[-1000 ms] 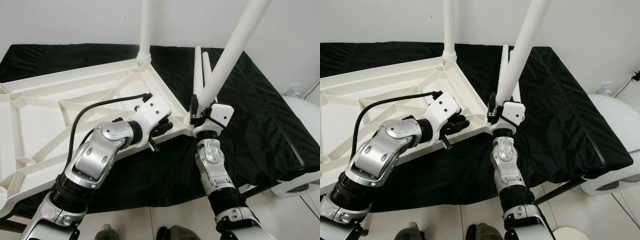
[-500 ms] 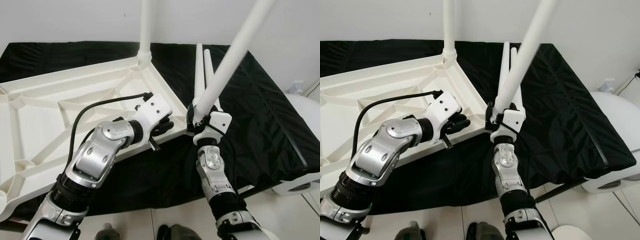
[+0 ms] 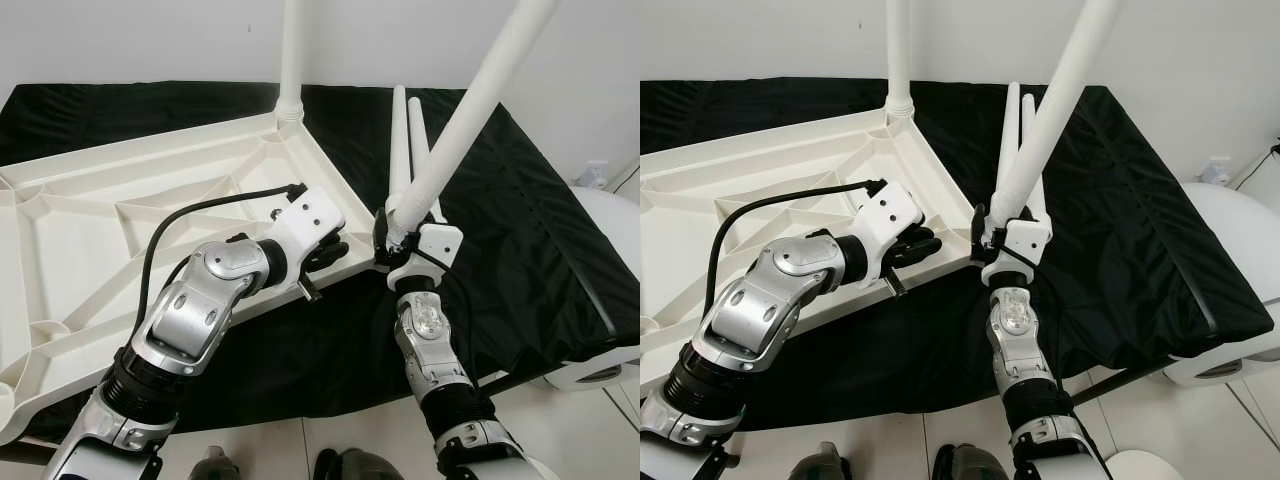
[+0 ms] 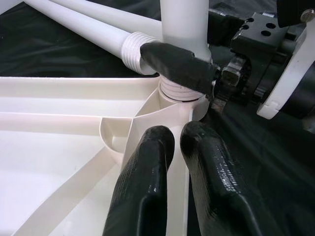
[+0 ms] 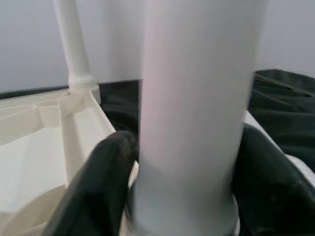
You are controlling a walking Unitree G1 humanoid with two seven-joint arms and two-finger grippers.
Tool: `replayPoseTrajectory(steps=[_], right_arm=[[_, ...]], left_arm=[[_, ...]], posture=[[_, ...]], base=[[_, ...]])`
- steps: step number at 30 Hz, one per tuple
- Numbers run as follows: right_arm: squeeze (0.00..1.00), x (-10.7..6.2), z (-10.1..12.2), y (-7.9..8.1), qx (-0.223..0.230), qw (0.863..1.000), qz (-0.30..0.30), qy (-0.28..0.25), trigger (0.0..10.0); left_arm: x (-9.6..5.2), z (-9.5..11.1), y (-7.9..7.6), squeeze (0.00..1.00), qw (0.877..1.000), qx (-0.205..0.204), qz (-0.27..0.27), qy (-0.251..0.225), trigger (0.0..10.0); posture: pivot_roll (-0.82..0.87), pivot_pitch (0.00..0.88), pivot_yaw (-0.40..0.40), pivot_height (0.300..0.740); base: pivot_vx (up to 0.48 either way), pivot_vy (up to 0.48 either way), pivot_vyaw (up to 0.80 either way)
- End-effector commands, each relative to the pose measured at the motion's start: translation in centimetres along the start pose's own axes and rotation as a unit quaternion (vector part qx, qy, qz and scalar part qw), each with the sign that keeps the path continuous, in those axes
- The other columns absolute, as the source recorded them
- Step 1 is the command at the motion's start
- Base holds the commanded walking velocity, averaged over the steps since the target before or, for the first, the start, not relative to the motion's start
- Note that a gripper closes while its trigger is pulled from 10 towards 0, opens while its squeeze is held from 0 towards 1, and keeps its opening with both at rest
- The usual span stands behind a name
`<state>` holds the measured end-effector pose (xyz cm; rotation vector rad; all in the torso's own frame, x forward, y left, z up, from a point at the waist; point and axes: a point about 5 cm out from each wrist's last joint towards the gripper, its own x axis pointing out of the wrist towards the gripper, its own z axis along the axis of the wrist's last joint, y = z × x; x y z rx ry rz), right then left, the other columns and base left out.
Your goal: Building children table
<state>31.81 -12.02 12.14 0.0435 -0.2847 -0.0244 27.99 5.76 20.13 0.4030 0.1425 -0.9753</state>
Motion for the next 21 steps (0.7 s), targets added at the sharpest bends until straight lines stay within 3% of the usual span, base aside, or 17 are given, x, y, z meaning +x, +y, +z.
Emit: replayPoseTrajectory(steps=[1, 12, 14, 15, 16, 21], right_arm=[[0.0, -1.3, -2.3, -1.8, -0.013, 0.998, -0.029, 0.061, 0.0], [0.0, -1.7, -2.4, -1.6, -0.018, 0.998, 0.011, 0.056, 0.0], [0.0, -2.0, -2.7, -1.5, -0.009, 0.997, 0.027, 0.065, 4.8], [0.0, -2.0, -2.7, -1.5, -0.009, 0.997, 0.027, 0.065, 4.8], [0.0, -2.2, -2.8, -1.5, -0.005, 0.997, 0.032, 0.069, 10.0], [0.0, -2.8, -3.1, -2.0, 0.001, 0.996, 0.041, 0.076, 10.0]], left_arm=[[0.1, 0.3, 0.3, 0.0, 1.0, 0.003, 0.027, 0.002, 10.0], [0.1, 0.3, 0.4, 0.0, 1.0, 0.004, 0.029, 0.001, 10.0], [0.2, 0.3, 0.4, 0.0, 1.0, 0.005, 0.029, 0.001, 10.0], [0.2, 0.3, 0.4, 0.0, 1.0, 0.005, 0.029, 0.001, 10.0], [0.2, 0.3, 0.4, 0.0, 1.0, 0.006, 0.028, 0.001, 10.0], [0.1, 0.2, 0.3, 0.0, 1.0, 0.008, 0.026, 0.002, 10.0]], posture=[[0.05, 0.072, -0.073, 0.74], [0.05, 0.066, -0.075, 0.74], [0.05, 0.063, -0.075, 0.74], [0.05, 0.063, -0.075, 0.74], [0.05, 0.061, -0.074, 0.74], [0.04, 0.055, -0.067, 0.74]], base=[[0.0, 0.0, 0.0], [0.0, 0.0, 0.0], [0.0, 0.0, 0.0], [0.0, 0.0, 0.0], [0.0, 0.0, 0.0], [0.0, 0.0, 0.0]])
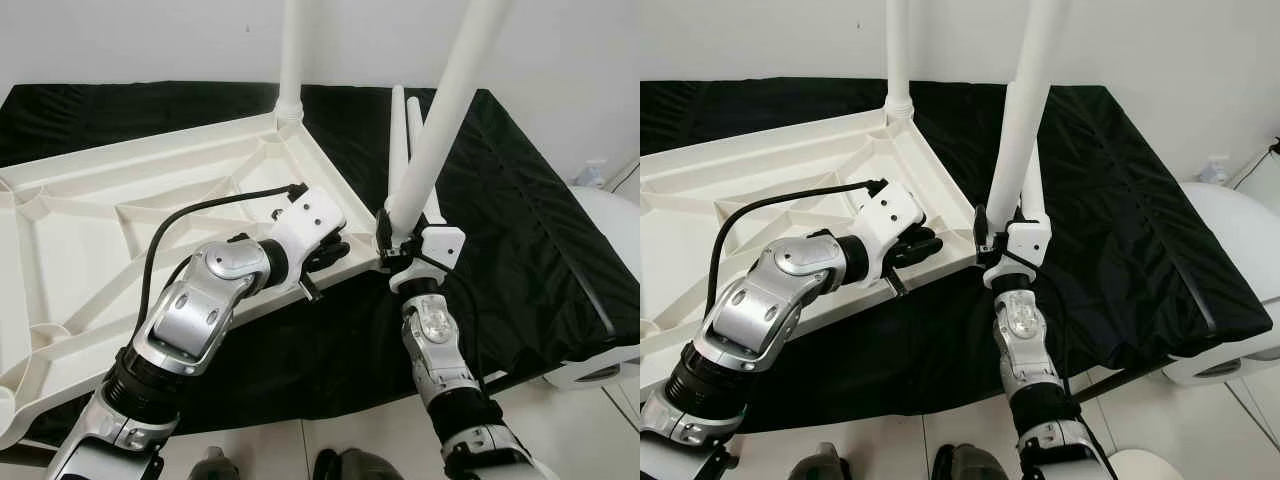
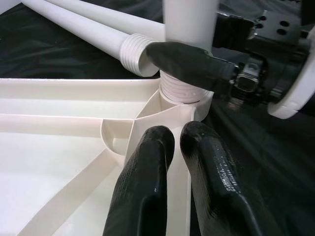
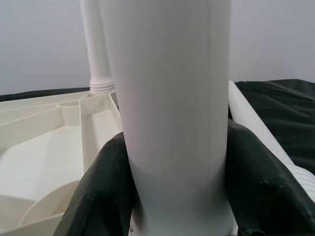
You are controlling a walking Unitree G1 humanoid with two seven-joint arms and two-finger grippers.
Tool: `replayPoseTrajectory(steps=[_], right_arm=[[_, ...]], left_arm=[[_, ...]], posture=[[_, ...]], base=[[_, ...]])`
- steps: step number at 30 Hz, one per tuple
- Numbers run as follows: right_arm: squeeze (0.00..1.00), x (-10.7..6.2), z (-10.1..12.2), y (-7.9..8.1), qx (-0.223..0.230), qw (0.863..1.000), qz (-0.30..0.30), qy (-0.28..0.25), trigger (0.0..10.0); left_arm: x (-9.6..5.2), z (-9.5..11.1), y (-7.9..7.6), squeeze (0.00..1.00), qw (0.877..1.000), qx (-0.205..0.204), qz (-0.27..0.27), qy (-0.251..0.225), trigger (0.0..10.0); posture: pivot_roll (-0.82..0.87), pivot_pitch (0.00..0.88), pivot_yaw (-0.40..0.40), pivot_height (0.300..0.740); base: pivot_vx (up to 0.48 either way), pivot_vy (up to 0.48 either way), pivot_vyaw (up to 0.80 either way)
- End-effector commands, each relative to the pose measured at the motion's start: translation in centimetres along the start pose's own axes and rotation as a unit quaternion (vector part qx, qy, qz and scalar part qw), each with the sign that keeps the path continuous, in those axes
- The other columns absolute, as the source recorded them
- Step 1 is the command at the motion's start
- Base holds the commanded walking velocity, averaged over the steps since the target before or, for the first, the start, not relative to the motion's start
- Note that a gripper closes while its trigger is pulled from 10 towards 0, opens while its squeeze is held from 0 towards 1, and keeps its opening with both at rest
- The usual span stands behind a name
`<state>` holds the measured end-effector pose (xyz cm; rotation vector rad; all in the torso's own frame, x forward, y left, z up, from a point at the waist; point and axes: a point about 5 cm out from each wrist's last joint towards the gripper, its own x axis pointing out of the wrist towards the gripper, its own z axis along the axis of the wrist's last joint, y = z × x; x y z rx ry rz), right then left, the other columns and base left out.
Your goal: Building children table
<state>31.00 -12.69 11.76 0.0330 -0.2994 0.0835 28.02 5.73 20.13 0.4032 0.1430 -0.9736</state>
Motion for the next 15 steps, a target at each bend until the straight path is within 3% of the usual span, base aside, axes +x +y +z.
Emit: replayPoseTrajectory(steps=[1, 10, 15], right_arm=[[0.0, -2.3, -3.0, -1.3, 0.006, 0.996, -0.013, 0.085, 10.0], [0.0, -3.4, -3.7, -3.1, 0.056, 0.992, -0.026, 0.106, 10.0], [0.0, -3.1, -3.6, -3.5, 0.037, 0.993, -0.024, 0.108, 10.0]], left_arm=[[0.1, 0.2, 0.3, 0.0, 1.0, 0.009, 0.024, 0.002, 10.0], [0.2, 0.2, 0.3, 0.0, 1.0, 0.014, 0.017, 0.002, 10.0], [0.3, 0.3, 0.2, 0.0, 1.0, 0.017, 0.012, 0.001, 10.0]], posture=[[0.04, 0.055, -0.067, 0.74], [0.03, 0.05, -0.053, 0.74], [0.03, 0.049, -0.053, 0.74]], base=[[0.0, 0.0, 0.0], [0.0, 0.0, 0.0], [0.0, 0.0, 0.0]])
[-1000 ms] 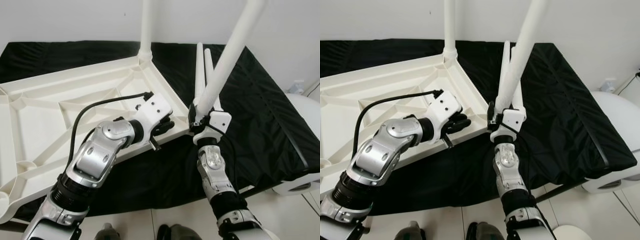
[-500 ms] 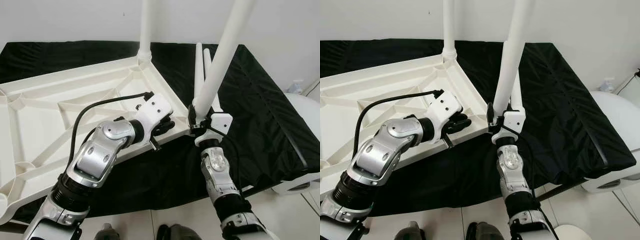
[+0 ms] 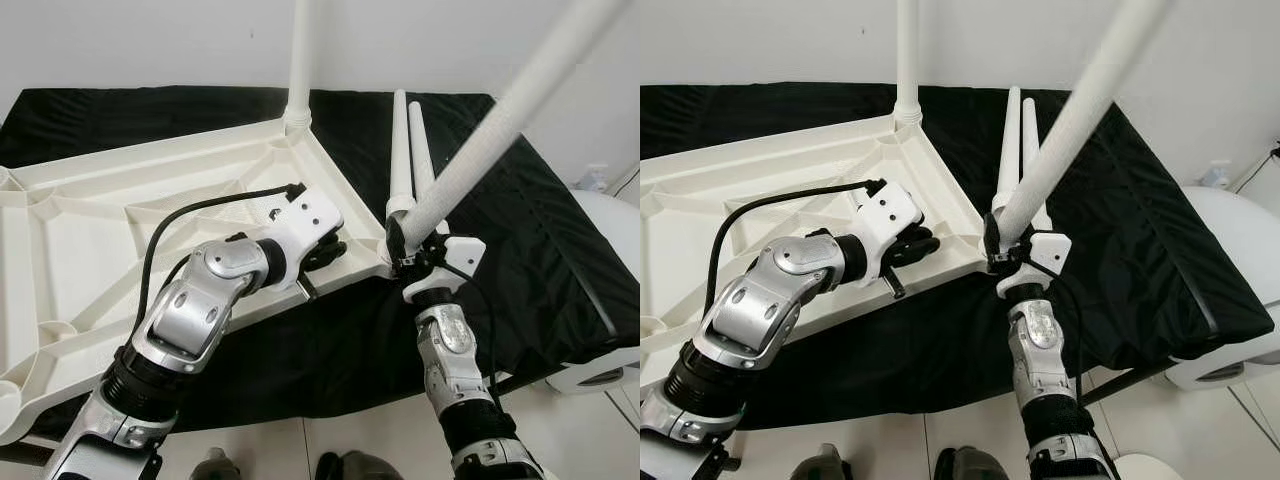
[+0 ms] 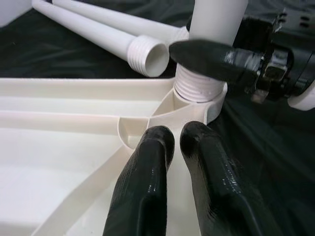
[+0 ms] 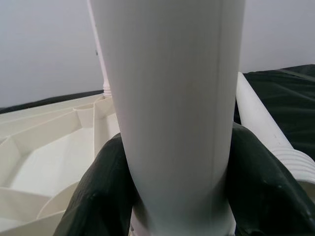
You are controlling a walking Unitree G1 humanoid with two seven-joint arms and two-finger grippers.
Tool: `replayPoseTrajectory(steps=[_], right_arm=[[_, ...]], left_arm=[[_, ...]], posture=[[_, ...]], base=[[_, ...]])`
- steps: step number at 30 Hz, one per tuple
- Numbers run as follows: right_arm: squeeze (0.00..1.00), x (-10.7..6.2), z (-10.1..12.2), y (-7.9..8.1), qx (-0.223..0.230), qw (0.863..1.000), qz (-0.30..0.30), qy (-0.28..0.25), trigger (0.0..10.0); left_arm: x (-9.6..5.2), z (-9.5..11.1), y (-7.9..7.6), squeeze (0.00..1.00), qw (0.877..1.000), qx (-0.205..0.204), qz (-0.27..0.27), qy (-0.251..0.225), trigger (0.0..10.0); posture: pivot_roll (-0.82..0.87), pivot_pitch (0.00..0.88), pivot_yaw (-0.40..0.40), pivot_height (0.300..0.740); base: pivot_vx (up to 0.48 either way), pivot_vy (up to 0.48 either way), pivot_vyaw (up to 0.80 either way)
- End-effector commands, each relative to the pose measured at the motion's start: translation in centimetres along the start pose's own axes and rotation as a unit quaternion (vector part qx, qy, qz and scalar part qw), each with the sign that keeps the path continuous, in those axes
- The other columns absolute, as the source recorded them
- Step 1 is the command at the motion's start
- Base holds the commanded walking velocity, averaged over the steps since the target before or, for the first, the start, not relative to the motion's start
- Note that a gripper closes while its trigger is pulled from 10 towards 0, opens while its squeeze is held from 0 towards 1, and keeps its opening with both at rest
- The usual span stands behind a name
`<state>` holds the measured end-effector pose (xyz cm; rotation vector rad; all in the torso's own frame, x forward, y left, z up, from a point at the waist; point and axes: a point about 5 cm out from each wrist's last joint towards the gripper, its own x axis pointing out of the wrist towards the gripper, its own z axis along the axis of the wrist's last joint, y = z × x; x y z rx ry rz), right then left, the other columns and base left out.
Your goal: Building children table
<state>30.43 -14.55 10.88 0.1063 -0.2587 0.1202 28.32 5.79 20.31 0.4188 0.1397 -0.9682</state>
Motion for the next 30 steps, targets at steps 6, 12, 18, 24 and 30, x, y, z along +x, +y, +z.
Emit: replayPoseTrajectory(steps=[6, 12, 18, 24, 30], right_arm=[[0.0, -2.1, -2.9, -1.8, 0.001, 0.995, -0.034, 0.089, 10.0], [0.0, -1.1, -3.0, -1.6, -0.009, 0.993, -0.047, 0.107, 10.0], [0.0, 0.2, -2.7, -1.4, -0.011, 0.992, -0.043, 0.12, 10.0], [0.0, 0.7, -2.6, -1.4, -0.012, 0.99, -0.032, 0.137, 10.0], [0.0, 0.6, -3.1, -1.6, -0.007, 0.985, -0.033, 0.167, 10.0]], left_arm=[[0.2, 0.2, -0.1, 0.0, 1.0, 0.011, 0.009, -0.002, 10.0], [0.2, 0.2, -0.1, 0.0, 1.0, 0.01, 0.01, -0.003, 10.0], [0.1, 0.3, 0.0, 0.0, 1.0, 0.01, 0.012, -0.003, 10.0], [0.1, 0.3, 0.1, 0.0, 1.0, 0.01, 0.015, -0.003, 10.0], [0.0, 0.3, 0.1, 0.0, 1.0, 0.009, 0.017, -0.003, 10.0]], posture=[[0.03, 0.05, -0.055, 0.74], [0.03, 0.055, -0.055, 0.74], [0.03, 0.057, -0.055, 0.74], [0.04, 0.06, -0.059, 0.74], [0.04, 0.062, -0.06, 0.74]], base=[[0.0, 0.0, 0.0], [0.0, 0.0, 0.0], [0.0, 0.0, 0.0], [0.0, 0.0, 0.0], [0.0, 0.0, 0.0]])
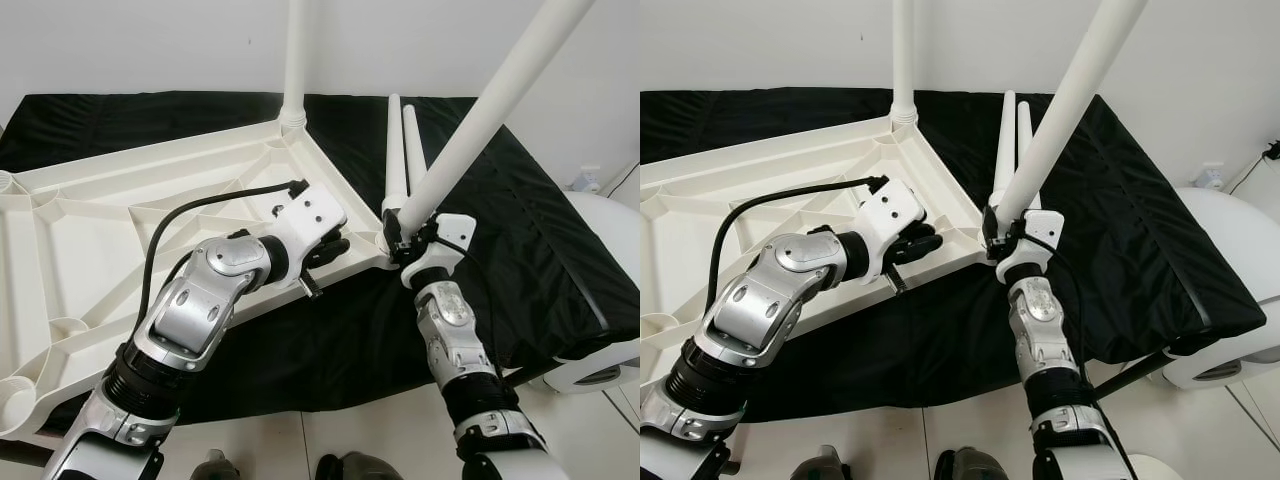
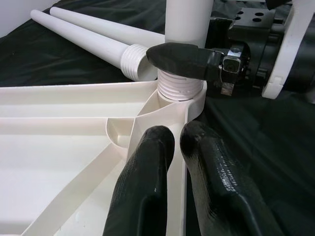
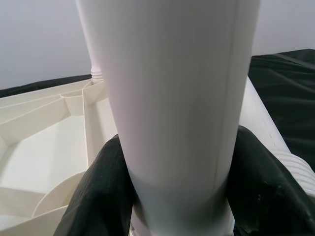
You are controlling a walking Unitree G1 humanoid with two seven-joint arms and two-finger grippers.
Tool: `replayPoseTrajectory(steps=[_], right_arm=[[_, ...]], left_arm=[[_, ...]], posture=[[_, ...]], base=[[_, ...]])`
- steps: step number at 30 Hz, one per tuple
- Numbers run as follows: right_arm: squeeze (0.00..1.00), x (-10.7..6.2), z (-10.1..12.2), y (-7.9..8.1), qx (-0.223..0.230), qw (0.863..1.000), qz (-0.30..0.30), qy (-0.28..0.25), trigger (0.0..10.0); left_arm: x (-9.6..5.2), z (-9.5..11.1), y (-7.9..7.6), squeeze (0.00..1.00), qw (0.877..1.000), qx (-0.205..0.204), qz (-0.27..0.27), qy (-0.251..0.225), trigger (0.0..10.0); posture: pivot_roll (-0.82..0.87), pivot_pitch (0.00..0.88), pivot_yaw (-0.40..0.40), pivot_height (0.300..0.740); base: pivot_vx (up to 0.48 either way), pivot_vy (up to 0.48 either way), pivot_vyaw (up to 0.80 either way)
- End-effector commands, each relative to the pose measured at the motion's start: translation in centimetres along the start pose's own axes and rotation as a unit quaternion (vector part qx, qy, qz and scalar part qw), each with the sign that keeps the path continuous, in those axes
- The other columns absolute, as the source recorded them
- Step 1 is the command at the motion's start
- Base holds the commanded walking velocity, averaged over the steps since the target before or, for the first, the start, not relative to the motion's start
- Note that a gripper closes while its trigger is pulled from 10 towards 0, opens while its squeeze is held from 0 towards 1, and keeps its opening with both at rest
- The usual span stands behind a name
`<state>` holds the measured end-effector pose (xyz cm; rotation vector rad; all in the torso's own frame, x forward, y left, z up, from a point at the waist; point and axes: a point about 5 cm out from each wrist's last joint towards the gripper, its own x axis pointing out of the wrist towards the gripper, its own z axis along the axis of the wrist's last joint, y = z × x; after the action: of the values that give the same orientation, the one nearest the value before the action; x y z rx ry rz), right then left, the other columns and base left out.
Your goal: Building children table
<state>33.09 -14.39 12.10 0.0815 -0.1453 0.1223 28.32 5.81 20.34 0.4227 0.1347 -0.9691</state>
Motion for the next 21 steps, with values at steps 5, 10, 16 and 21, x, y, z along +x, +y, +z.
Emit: replayPoseTrajectory(steps=[5, 10, 16, 21], right_arm=[[0.0, -1.5, -3.7, -1.5, 0.03, 0.991, -0.046, 0.119, 10.0], [0.0, -1.1, -3.4, -1.5, 0.038, 0.991, -0.048, 0.122, 10.0], [0.0, -1.0, -3.0, -1.6, 0.042, 0.991, -0.048, 0.118, 10.0], [0.0, -0.1, -1.6, -1.3, 0.05, 0.991, -0.048, 0.115, 10.0]], left_arm=[[0.0, 0.2, 0.1, 0.0, 1.0, 0.006, 0.017, -0.002, 10.0], [0.0, 0.3, 0.1, 0.0, 1.0, 0.006, 0.016, -0.002, 10.0], [0.0, 0.3, 0.1, 0.0, 1.0, 0.006, 0.015, -0.002, 10.0], [0.1, 0.3, 0.1, 0.0, 1.0, 0.006, 0.016, -0.003, 10.0]], posture=[[0.03, 0.063, -0.057, 0.74], [0.04, 0.064, -0.055, 0.74], [0.03, 0.065, -0.055, 0.74], [0.03, 0.062, -0.056, 0.74]], base=[[0.0, 0.0, 0.0], [0.0, 0.0, 0.0], [0.0, 0.0, 0.0], [0.0, 0.0, 0.0]])
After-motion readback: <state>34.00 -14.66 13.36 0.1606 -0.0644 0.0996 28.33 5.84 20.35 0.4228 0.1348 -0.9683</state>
